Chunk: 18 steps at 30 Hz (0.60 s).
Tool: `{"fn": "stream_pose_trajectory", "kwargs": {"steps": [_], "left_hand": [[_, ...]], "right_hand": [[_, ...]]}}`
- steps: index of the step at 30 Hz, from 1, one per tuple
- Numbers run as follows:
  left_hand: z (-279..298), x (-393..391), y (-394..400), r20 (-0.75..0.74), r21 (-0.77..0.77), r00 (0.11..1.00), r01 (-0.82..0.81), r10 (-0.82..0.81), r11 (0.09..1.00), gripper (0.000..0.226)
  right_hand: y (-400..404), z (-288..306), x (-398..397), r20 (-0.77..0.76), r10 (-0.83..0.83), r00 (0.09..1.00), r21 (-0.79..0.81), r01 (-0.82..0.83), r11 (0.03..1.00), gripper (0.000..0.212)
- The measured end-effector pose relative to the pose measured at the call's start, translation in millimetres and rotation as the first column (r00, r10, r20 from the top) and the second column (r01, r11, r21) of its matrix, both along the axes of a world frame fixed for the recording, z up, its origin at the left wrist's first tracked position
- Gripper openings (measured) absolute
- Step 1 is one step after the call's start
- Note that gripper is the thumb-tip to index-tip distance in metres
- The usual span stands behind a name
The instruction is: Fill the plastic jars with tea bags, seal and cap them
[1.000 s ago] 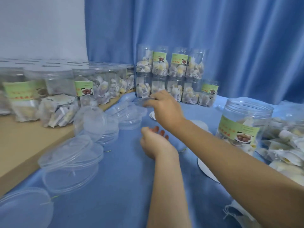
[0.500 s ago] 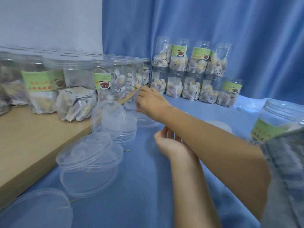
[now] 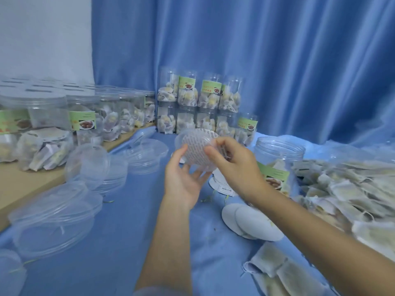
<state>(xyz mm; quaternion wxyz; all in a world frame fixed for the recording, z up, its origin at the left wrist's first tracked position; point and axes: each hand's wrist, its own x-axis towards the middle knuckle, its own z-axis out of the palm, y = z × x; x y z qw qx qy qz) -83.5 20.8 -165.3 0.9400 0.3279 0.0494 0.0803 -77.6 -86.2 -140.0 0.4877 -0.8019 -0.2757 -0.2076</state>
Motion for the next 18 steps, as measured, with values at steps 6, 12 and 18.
{"fn": "stream_pose_trajectory", "kwargs": {"steps": [6,12,18], "left_hand": [[9.1,-7.9,-24.9,0.091,0.284,0.996,-0.014,-0.013,0.959,0.022],[24.1,-5.7,-49.2,0.207,0.402,0.977,-0.037,-0.052,0.915,0.019],[40.1,-10.3,-54.9,0.302,0.372,0.949,-0.029,-0.092,0.928,0.029]], "right_hand": [[-48.4,2.0,-17.2,-0.317,0.285,0.904,0.544,-0.073,0.836,0.013],[-79.5,20.4,-21.6,-0.271,0.527,0.806,0.734,-0.181,0.655,0.019],[-100.4,36.8,-26.2,-0.234,0.435,0.869,0.691,-0.166,0.704,0.044]]}}
